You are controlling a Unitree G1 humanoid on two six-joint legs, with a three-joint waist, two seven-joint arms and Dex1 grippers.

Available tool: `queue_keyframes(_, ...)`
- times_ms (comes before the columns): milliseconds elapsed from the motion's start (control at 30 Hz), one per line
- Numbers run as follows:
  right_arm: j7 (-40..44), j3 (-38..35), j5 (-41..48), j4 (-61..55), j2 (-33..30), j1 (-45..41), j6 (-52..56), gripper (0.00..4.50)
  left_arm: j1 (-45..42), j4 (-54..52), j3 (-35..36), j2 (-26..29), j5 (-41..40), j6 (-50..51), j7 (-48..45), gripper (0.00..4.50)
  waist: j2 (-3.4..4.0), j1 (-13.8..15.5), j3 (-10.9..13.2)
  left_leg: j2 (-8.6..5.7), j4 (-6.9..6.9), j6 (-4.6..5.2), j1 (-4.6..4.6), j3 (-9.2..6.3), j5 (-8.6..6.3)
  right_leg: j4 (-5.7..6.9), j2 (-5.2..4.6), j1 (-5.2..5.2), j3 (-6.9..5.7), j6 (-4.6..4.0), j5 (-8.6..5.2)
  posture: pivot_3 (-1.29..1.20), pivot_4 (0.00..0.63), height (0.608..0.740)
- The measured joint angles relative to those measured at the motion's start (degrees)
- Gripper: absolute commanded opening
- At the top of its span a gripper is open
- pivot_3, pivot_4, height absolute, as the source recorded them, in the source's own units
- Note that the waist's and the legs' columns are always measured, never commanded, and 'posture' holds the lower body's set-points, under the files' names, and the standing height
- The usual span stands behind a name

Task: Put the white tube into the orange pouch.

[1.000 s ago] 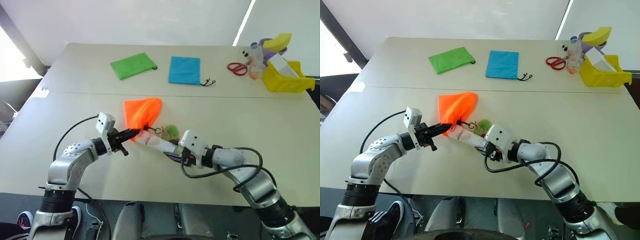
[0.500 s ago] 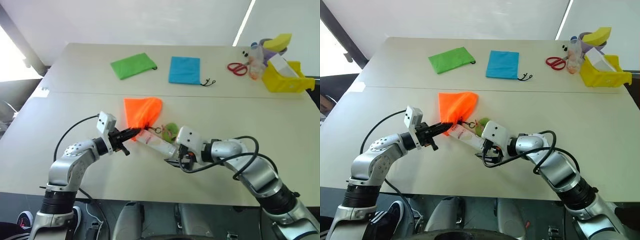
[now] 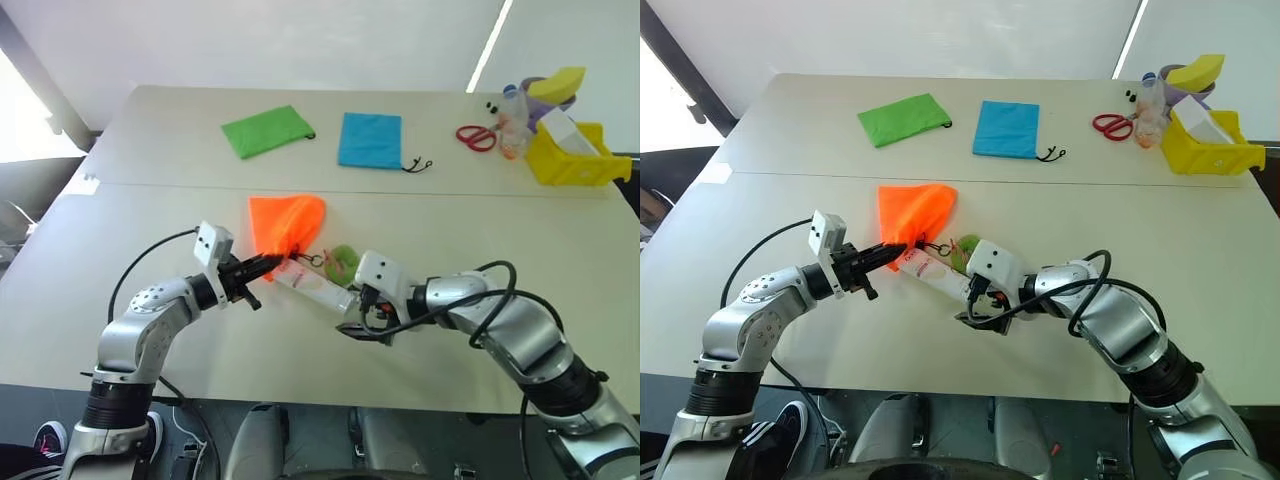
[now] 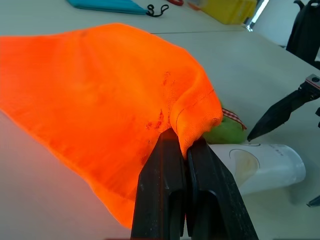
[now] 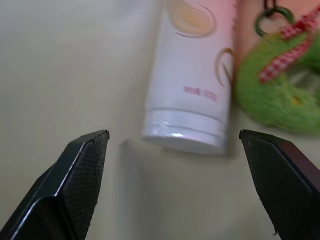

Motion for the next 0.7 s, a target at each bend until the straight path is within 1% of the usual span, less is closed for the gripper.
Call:
queue_keyframes(133,-2.8,0.0,0.4,0.7,3.9,0.0,1.5,4.35,0.8,0.0,0.0,-0.1,0.0,-0.3,0.0,0.00,0.00,0.0,0.0,0.01,-0.03,0.00,-0.01,-0.02,0.00,0.00,0.02,-0.02,0.00,0.00,0.00,0.00,0.150,0.740)
queue_keyframes(167,-3.4,0.2,0.4,1.0,4.3,0.1,1.5,4.12,0.8,0.0,0.0,-0.1,0.0,-0.5,-0.1,0.00,0.00,0.0,0.0,0.00,-0.03,0.00,-0.01,0.00,0.00,0.00,0.00,-0.02,0.00,0.00,0.00,0.00,0.150,0.740)
queue_keyframes(200,-4.0,0.4,0.3,1.3,4.5,0.3,1.4,3.83,0.8,0.1,0.0,-0.1,0.1,-0.7,-0.1,0.00,0.00,0.1,0.0,0.00,-0.03,0.00,-0.01,0.00,0.00,0.00,-0.03,-0.01,0.00,0.00,0.00,0.00,0.150,0.740)
queue_keyframes(233,-4.5,0.4,0.0,1.4,4.5,0.4,1.2,3.44,0.9,0.1,0.0,-0.1,0.1,-1.0,-0.2,0.00,0.00,0.1,0.0,-0.02,-0.03,0.00,-0.01,0.01,0.00,-0.01,-0.06,0.00,0.00,0.00,0.00,0.00,0.150,0.740)
queue_keyframes(300,-5.4,0.3,-0.3,1.8,4.6,0.6,0.8,2.49,1.3,0.4,0.0,0.0,0.1,-1.5,-0.5,0.00,0.00,0.1,0.0,-0.03,-0.03,0.00,-0.01,0.03,0.00,-0.04,-0.08,0.00,0.01,0.00,0.00,0.00,0.150,0.740)
queue_keyframes(333,-5.6,0.3,-0.3,1.7,4.6,0.8,0.6,1.89,1.4,0.6,0.0,0.0,0.1,-1.7,-0.6,0.00,0.00,0.1,0.0,-0.02,-0.02,0.00,-0.01,0.03,0.00,-0.04,-0.07,0.00,0.00,0.00,0.00,0.00,0.150,0.740)
queue_keyframes(367,-5.7,0.3,-0.3,1.7,4.6,1.0,0.4,1.78,1.5,0.8,0.0,0.0,0.2,-1.9,-0.7,0.00,0.00,0.1,0.0,-0.02,-0.03,0.00,-0.01,0.03,0.00,-0.04,-0.06,0.00,0.00,0.00,0.00,0.00,0.150,0.740)
queue_keyframes(533,-5.9,0.9,-0.3,1.4,3.8,1.2,-0.8,1.79,1.8,1.9,0.0,0.0,0.3,-3.2,-1.5,0.00,0.00,0.1,0.0,-0.02,-0.03,0.00,-0.01,0.01,0.00,-0.04,-0.04,0.00,-0.02,0.00,0.00,0.00,0.150,0.740)
queue_keyframes(700,-5.8,0.5,0.9,0.4,4.5,2.5,-0.9,1.79,1.8,2.0,0.0,0.1,0.6,-3.3,-1.6,0.00,0.00,0.1,0.0,-0.01,-0.04,0.00,-0.01,0.00,0.00,-0.04,-0.03,0.00,-0.02,0.00,0.00,0.00,0.150,0.740)
